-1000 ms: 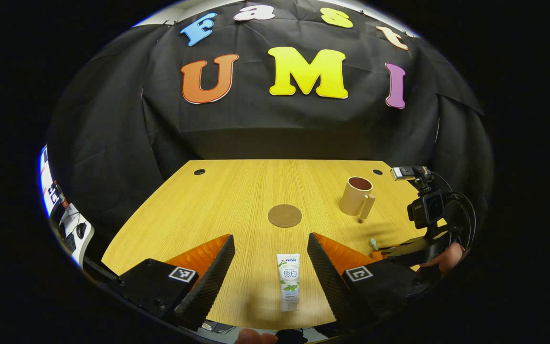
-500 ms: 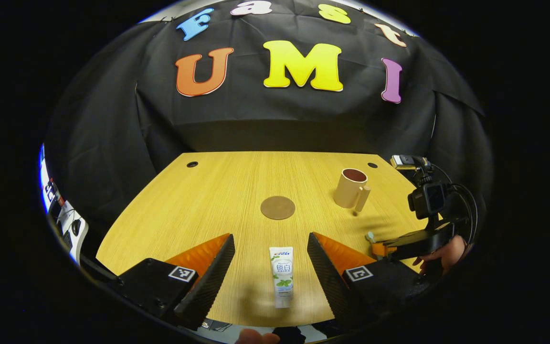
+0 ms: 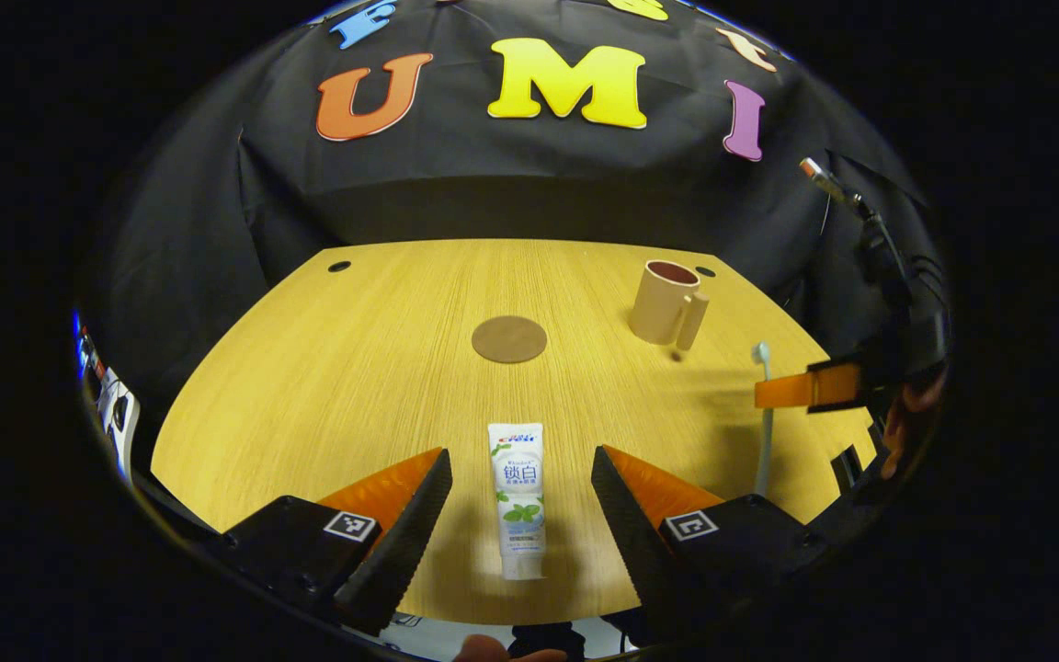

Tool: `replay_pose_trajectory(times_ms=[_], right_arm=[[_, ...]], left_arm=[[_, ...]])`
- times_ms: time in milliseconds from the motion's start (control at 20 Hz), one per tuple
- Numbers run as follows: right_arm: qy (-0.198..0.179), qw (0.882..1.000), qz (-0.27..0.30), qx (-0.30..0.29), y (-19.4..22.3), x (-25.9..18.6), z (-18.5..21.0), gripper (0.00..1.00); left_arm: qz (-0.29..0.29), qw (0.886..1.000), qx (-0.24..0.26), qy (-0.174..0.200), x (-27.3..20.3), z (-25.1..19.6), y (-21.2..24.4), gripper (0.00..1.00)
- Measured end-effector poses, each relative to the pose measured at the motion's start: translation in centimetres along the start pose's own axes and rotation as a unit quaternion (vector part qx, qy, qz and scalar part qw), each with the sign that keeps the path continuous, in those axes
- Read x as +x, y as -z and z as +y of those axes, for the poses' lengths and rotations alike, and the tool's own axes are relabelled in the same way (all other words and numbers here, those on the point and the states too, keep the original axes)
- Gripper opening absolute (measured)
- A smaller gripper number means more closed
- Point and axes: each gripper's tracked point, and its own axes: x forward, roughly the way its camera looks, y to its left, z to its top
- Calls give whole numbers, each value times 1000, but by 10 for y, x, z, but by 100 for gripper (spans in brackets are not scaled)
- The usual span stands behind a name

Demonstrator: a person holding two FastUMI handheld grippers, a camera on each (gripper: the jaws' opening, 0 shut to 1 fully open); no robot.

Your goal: Put the toothbrush and toothpaste on the desktop into the cup, then pick up the cup and place it on the coaster on the desktop.

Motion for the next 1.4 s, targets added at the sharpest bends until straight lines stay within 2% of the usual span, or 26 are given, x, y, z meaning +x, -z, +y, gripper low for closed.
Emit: replay_pose_trajectory(times_ms=[350,550,700,800,850,900,1000,1100,1150,1200,1400], right_arm=[[-12,999,-30,13,-22,-27,-4,0],[-20,999,-48,12,-35,-41,-1,0],[-24,998,-56,8,-42,-53,-1,0],[-27,998,-58,8,-45,-60,0,0],[-27,998,-60,7,-48,-62,-1,3],[-27,998,-63,7,-50,-64,-3,3],[-26,997,-67,7,-54,-69,-4,0],[-26,997,-73,5,-60,-71,-5,0],[-27,997,-76,4,-62,-74,-4,0],[-27,996,-79,2,-65,-76,-3,0],[-31,995,-95,-13,-77,-80,1,0]], left_arm=[[40,999,8,-17,27,3,36,92],[50,998,19,-24,34,6,42,82],[54,998,19,-24,36,7,44,69],[59,998,16,-25,37,8,45,64],[61,998,16,-25,39,9,46,70],[65,997,17,-25,40,9,47,61],[78,996,19,-23,43,11,50,57],[77,997,23,-20,45,9,48,53],[77,997,25,-19,45,10,49,57],[77,997,26,-19,46,9,48,49],[82,996,21,-12,46,8,42,46]])
